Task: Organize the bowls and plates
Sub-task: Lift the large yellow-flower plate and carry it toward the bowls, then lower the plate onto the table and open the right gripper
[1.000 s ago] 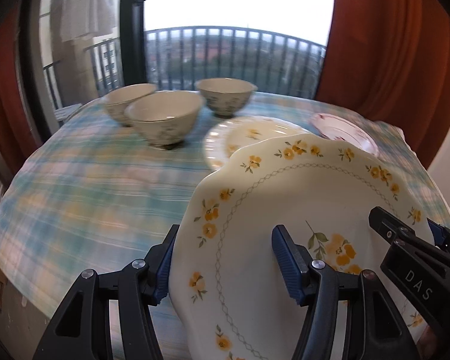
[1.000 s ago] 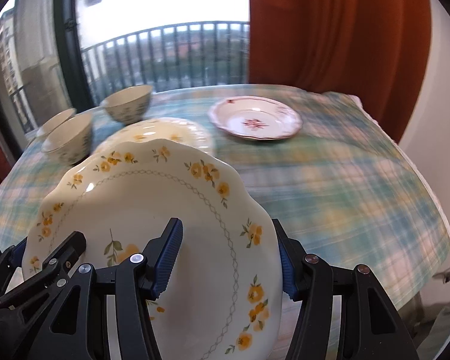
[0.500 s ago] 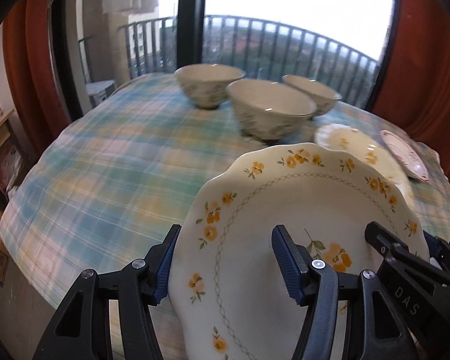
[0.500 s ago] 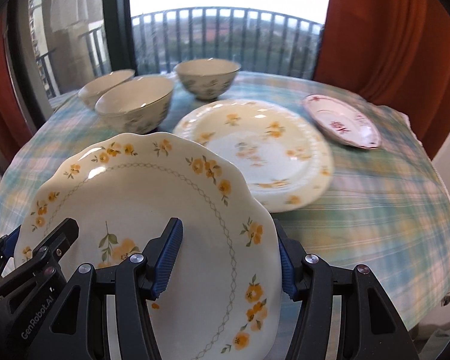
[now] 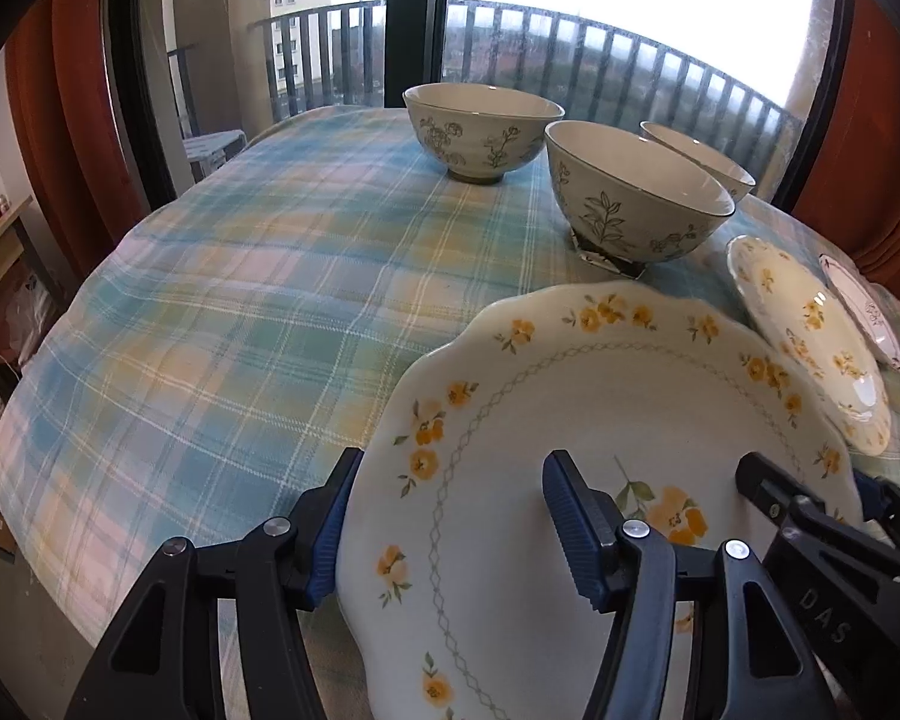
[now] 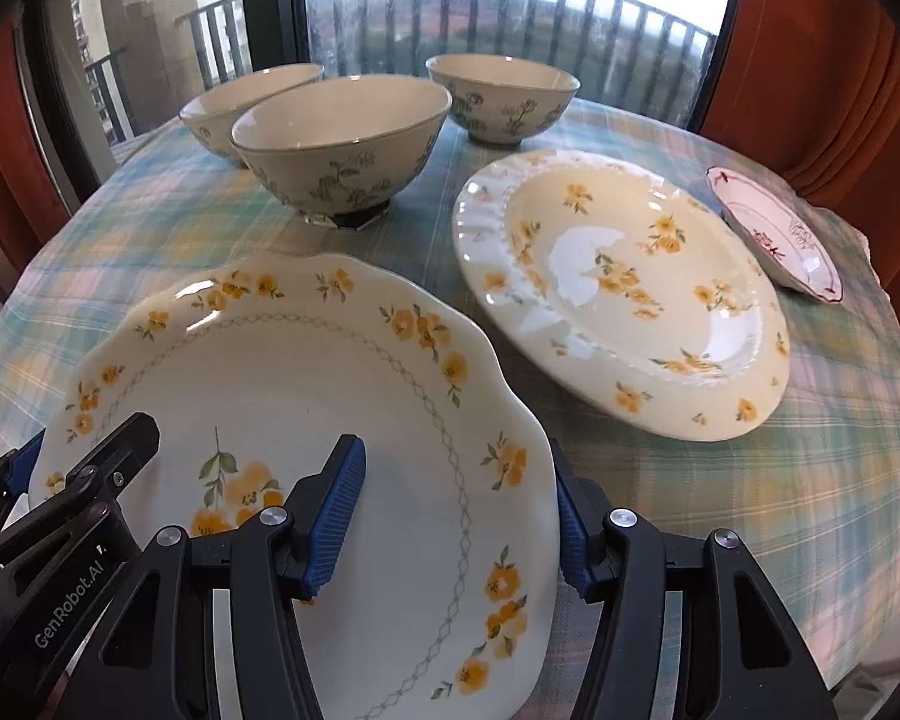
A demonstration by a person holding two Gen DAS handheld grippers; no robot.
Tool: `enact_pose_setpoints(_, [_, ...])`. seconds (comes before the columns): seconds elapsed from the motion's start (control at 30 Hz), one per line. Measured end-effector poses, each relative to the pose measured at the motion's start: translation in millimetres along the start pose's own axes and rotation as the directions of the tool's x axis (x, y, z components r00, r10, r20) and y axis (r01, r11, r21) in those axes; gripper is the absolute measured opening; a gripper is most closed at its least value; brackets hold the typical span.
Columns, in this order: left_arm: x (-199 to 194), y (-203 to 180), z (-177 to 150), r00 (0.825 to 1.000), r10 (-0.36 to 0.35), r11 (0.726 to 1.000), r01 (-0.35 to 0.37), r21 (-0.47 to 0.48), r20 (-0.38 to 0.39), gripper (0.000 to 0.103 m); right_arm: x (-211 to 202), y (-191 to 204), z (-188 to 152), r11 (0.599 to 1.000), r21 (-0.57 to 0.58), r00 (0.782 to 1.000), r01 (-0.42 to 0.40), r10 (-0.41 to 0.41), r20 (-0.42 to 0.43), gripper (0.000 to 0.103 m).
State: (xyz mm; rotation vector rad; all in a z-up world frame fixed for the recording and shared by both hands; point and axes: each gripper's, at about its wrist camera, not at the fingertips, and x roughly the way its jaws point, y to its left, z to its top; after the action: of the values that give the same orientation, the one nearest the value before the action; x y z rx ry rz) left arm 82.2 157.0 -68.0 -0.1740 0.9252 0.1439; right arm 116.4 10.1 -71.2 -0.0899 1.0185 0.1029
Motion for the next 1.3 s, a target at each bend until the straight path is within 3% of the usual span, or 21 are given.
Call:
enact_pose_setpoints(0.23, [0.2, -9.6, -1.4, 1.0, 0.021, 0.999, -0.02, 0.05, -0.004, 0.073, 6.8, -5.0, 1.8, 0.999, 0.032, 0.999, -0.027, 0.027, -0.025, 0.063])
enact_pose_setpoints(0.43, [-0.6, -4.8, -3.7, 0.998, -0.011, 1.0, 0.011, -0.004, -0.058, 0.081, -3.1, -0.7, -1.3, 0.999, -0.042, 1.0, 0.009, -0.009, 0.006, 0.066])
enact_pose_setpoints(0.57, [-15.2, -6.7, -10.2, 1.0, 0.022, 1.0, -0.022, 0.015, 0.004, 0.09, -16.7, -11.0, -4.7, 0.999, -0.032, 0.999, -0.005, 0.006, 0.039, 0.073])
enact_pose_setpoints(0.8, [-42.7, -15.7, -18.3, 0.998, 0.019, 0.999, -0.021, 0.029, 0.066, 0.095, -45.5, -31.3, -9.7, 0.999, -0.013, 0.991, -0.039, 0.04, 0.131, 0.083])
enact_pose_setpoints(1.3, [-78.6, -83.6, -19.9, 0.984, -0.007, 0.997, -0.008, 0.082, 0.176, 0.096, -92.9, -98.0, -23.1, 0.999, 0.02, 0.964, -0.036, 0.03, 0.264, 0.084])
